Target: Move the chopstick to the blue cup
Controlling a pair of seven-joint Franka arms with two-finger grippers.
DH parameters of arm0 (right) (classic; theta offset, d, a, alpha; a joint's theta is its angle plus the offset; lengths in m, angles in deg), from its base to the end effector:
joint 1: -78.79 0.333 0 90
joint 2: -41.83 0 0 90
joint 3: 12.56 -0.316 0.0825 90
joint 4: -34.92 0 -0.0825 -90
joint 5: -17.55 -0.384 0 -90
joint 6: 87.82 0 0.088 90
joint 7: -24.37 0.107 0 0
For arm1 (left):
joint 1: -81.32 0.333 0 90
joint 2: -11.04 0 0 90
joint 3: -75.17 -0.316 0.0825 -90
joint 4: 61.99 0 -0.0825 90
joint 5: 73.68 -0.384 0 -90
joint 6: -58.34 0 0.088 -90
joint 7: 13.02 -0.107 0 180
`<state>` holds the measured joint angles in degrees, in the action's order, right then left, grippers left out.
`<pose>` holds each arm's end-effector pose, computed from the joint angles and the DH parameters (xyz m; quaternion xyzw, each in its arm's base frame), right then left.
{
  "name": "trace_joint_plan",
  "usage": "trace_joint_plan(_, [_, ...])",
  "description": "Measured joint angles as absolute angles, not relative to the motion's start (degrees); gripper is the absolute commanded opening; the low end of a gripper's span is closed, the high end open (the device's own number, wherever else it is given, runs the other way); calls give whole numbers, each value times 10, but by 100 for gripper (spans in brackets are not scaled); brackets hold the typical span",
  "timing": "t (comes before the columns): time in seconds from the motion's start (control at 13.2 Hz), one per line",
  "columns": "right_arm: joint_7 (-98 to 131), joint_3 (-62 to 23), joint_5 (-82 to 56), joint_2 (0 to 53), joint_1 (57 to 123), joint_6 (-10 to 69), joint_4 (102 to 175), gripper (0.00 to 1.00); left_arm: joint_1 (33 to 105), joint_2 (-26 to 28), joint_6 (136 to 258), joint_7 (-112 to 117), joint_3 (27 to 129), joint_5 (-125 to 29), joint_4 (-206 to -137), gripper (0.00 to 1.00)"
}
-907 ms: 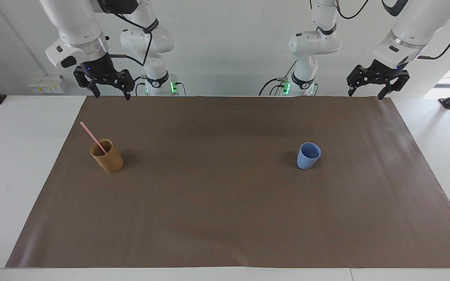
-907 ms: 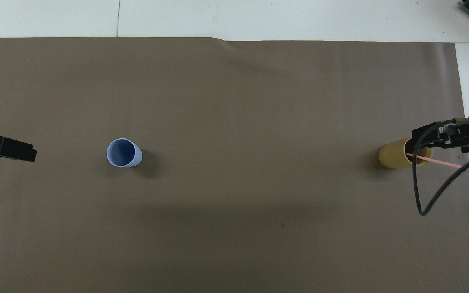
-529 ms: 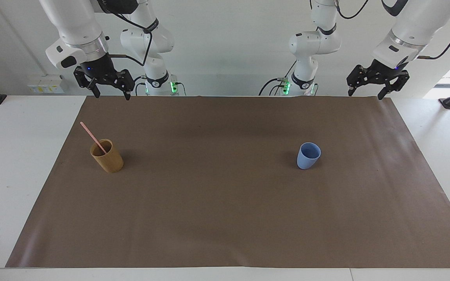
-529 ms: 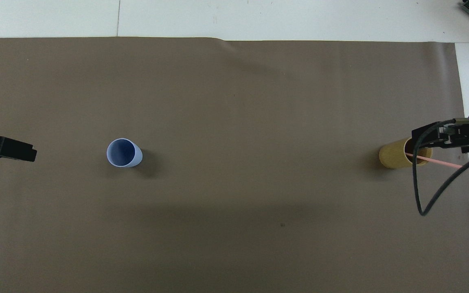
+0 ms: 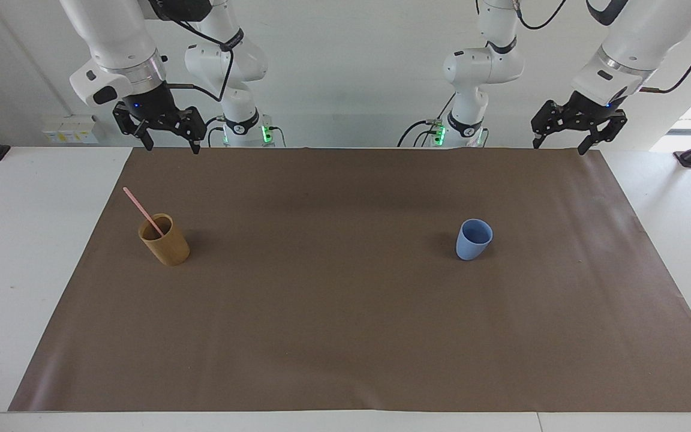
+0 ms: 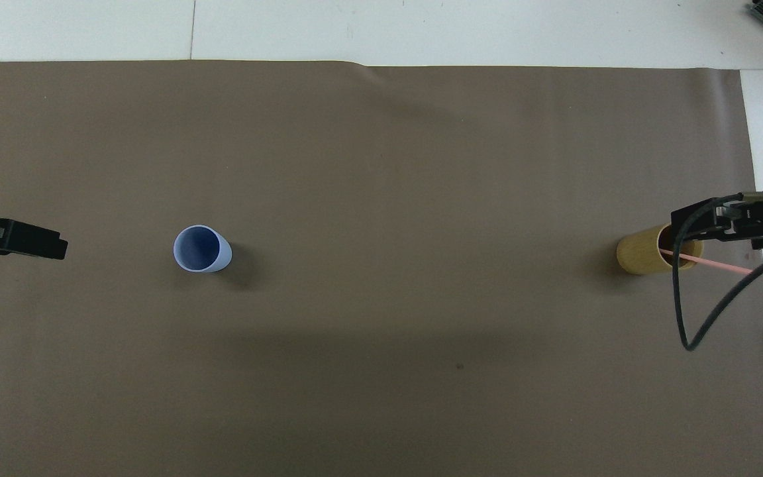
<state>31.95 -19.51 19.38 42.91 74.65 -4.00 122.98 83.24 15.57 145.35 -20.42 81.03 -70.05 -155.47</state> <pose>0.5372 0.0234 0.6414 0.9986 -0.0429 -0.0260 0.0195 0.5223 -0.0453 0.6341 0.9945 -0.0996 -0.0163 0.0281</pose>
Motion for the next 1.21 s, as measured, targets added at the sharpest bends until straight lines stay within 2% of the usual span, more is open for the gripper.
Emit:
trace_joint_plan(0.3, [320,-190,194,429,744,-40,1230,100,829,155,1544,-202,815,-698,-1654,100])
trace_joint_plan(0.6, [281,-184,194,429,719,-35,1230,100,823,152,1641,-124,815,-697,-1723,100])
trace_joint_plan(1.21, [257,-184,193,429,726,-17,1233,100,773,95,1788,90,815,-697,-1801,100])
